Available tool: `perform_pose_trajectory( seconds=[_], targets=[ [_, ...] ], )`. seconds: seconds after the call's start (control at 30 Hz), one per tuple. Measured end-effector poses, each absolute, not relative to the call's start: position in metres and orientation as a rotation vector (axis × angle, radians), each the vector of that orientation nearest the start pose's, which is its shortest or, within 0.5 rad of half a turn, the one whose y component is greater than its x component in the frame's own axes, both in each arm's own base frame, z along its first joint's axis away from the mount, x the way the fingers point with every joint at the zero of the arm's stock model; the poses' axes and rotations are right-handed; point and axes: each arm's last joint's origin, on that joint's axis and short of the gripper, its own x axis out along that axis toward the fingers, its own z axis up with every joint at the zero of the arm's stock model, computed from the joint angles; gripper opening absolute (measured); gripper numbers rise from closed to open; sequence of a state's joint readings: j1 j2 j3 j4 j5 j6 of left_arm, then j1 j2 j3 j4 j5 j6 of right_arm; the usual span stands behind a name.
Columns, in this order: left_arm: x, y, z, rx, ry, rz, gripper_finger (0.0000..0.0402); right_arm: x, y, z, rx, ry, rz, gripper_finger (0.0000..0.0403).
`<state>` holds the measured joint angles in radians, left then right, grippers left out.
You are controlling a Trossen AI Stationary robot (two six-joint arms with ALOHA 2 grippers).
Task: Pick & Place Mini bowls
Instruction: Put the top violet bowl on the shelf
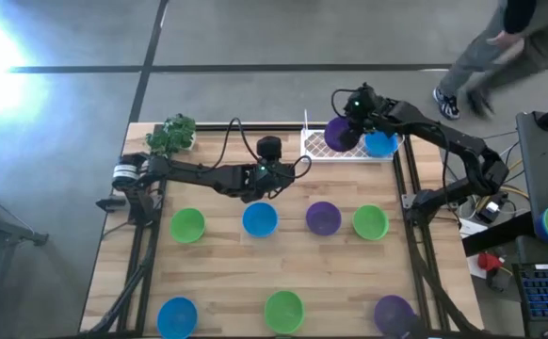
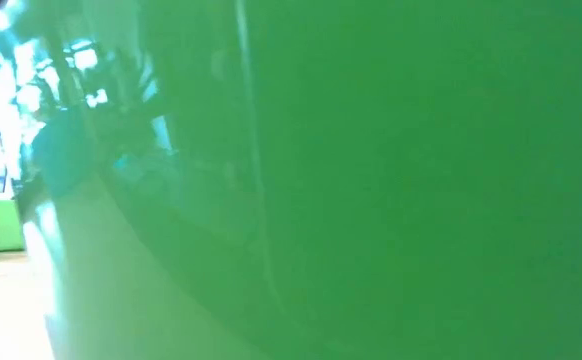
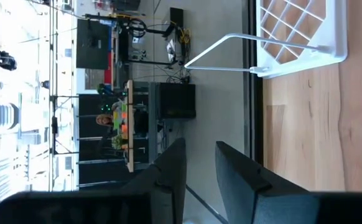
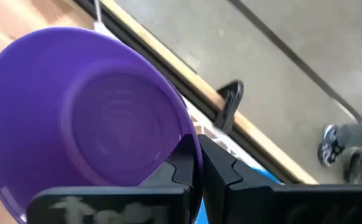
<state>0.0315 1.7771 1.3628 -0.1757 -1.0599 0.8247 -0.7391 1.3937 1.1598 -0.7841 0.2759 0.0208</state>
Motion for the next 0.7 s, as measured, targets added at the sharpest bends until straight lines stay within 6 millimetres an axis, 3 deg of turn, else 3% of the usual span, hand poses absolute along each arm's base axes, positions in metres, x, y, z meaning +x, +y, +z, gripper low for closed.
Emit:
perform_pose_trajectory(
  seconds=[0.43,0.7],
  targets=[
    [0.39,0.038,0.273,1.011,0.953,0.797,0.0085,0.17,-0.208,0.233,0.403,1.026,-1.057,0.0008],
    [0.39,0.038,0.273,1.011,0.953,0.797,0.0085,0.168,-0.216,0.21,0.464,1.016,-1.013,0.0008]
  ],
)
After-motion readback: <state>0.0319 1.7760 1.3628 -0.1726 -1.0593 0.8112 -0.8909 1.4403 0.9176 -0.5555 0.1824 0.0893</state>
